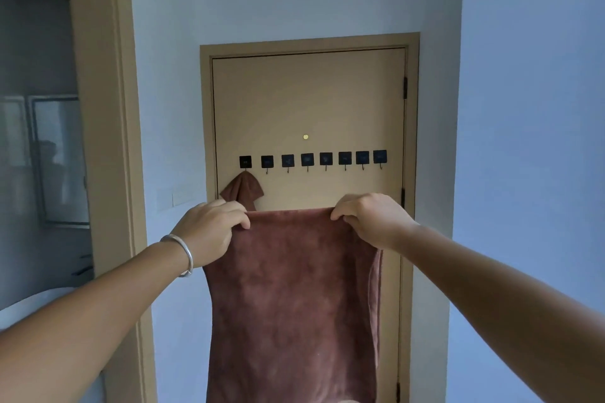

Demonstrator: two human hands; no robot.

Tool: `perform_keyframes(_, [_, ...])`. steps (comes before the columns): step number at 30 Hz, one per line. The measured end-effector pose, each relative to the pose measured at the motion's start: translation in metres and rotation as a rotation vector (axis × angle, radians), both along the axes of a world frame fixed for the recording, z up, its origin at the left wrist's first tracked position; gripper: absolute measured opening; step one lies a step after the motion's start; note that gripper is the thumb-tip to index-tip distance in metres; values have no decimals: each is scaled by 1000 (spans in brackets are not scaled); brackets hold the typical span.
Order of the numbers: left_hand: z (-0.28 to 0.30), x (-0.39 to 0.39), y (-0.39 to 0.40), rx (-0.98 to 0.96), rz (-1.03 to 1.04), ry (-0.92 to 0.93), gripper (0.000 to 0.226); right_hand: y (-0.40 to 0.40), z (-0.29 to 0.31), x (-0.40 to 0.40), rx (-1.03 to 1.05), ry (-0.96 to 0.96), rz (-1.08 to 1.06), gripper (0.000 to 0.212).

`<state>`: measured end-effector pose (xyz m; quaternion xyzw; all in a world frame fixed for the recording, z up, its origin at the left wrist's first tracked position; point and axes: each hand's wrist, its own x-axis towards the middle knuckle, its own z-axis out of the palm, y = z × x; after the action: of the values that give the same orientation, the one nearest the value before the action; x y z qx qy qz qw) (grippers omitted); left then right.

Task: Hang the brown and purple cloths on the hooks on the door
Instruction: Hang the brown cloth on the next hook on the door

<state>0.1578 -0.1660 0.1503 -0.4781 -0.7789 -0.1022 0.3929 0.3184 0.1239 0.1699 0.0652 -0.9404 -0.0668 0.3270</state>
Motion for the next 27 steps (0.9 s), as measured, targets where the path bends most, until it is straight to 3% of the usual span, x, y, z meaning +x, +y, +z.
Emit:
perform_keyframes(14, [-2, -196, 92, -40, 6, -75, 43, 92, -11, -199, 10, 29, -9, 27])
perform_keyframes(21, [-3, -331, 126, -91, -37, -141, 67, 116, -9, -340, -27, 15, -25, 12])
perform_keyframes(27, [-1, -437, 142, -138, -19, -158, 69, 131, -9, -454, -98, -38, 23, 7])
